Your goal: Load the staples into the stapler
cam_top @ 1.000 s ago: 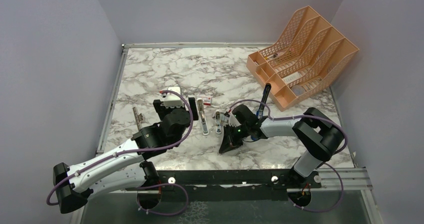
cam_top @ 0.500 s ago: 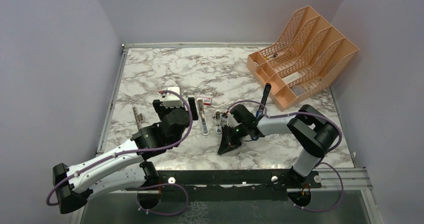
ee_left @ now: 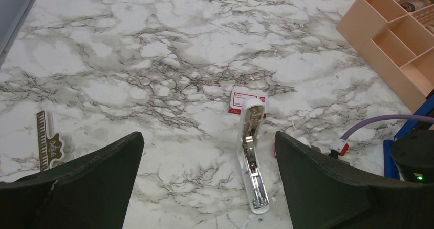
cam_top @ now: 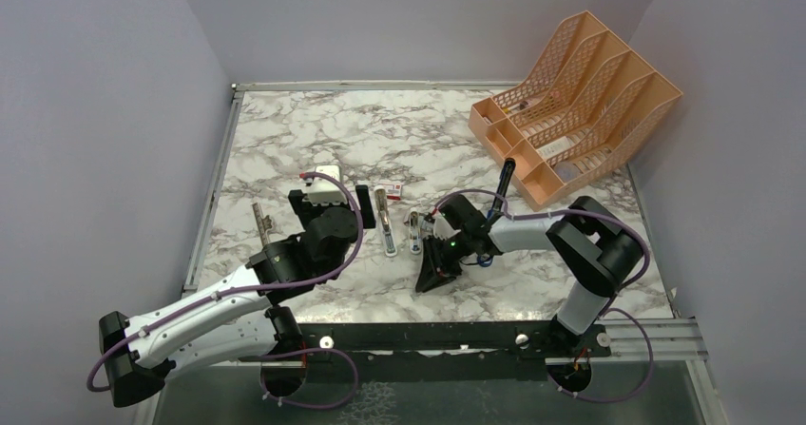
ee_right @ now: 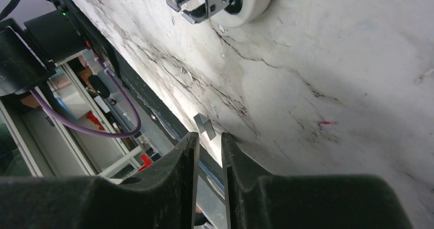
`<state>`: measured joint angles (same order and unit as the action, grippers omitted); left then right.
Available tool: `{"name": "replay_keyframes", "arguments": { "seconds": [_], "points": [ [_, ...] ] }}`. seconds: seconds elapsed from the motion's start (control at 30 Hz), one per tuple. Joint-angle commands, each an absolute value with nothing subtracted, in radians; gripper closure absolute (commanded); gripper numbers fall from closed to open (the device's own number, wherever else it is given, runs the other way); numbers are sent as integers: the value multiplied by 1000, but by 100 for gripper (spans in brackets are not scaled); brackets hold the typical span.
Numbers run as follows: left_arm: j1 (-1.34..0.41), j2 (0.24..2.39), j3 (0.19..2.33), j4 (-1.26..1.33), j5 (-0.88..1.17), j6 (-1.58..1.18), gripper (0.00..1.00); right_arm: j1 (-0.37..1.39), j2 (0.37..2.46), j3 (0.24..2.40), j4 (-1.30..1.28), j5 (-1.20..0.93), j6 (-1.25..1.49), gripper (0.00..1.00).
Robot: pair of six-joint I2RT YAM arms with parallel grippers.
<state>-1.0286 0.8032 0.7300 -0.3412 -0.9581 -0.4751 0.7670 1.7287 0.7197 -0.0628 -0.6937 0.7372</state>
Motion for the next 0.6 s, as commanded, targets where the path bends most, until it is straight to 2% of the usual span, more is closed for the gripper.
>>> {"name": "replay_keyframes", "arguments": {
  "seconds": [0.0, 0.13, 0.27, 0.37, 0.57],
  "points": [
    [-1023, 791, 719, -351, -962, -488, 1, 759, 1728, 719, -173, -593, 670, 71],
    [-1023, 790, 722, -353, -953, -491, 1, 764, 1666, 726, -178, -553, 614, 71],
    [-1022, 780, 716, -362, -927, -516, 1, 808, 1591, 771, -262, -423, 583, 65],
    [-1022, 776, 714, -365, -907, -525, 1, 878, 1550, 804, -333, -263, 612, 53],
    [-1022, 753, 744, -420, -922, -556, 1, 1031, 1539, 890, -493, 40, 711, 40]
  ]
}}
